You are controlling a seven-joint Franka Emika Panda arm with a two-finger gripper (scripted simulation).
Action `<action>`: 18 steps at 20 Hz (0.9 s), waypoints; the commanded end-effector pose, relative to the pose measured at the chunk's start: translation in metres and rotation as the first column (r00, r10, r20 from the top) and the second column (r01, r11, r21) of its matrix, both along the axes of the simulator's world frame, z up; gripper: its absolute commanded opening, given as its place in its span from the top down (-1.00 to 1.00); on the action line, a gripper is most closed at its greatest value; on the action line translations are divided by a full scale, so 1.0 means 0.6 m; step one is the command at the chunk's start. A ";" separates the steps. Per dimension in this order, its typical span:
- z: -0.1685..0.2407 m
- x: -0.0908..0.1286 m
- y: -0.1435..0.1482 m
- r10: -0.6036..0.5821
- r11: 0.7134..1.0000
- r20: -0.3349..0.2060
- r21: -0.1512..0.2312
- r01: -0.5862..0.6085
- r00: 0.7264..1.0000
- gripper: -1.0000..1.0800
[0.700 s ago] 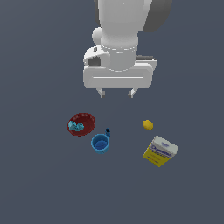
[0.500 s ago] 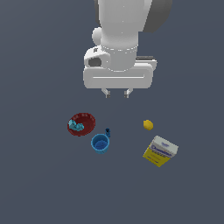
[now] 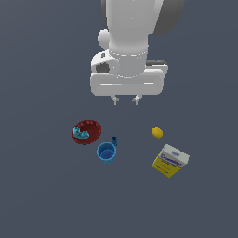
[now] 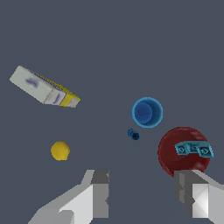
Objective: Pick up a designated object from a clutter of objects.
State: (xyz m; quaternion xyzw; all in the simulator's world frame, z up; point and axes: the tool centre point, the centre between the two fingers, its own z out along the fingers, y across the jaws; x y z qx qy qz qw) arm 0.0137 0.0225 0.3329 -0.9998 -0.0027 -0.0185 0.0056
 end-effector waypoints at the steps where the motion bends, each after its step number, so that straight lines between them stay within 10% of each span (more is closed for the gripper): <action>1: -0.001 0.001 0.000 0.005 1.000 -0.001 -0.002 -0.005 1.000 -0.23; 18: -0.069 0.048 -0.027 0.278 0.957 -0.066 -0.073 -0.282 0.958 -0.23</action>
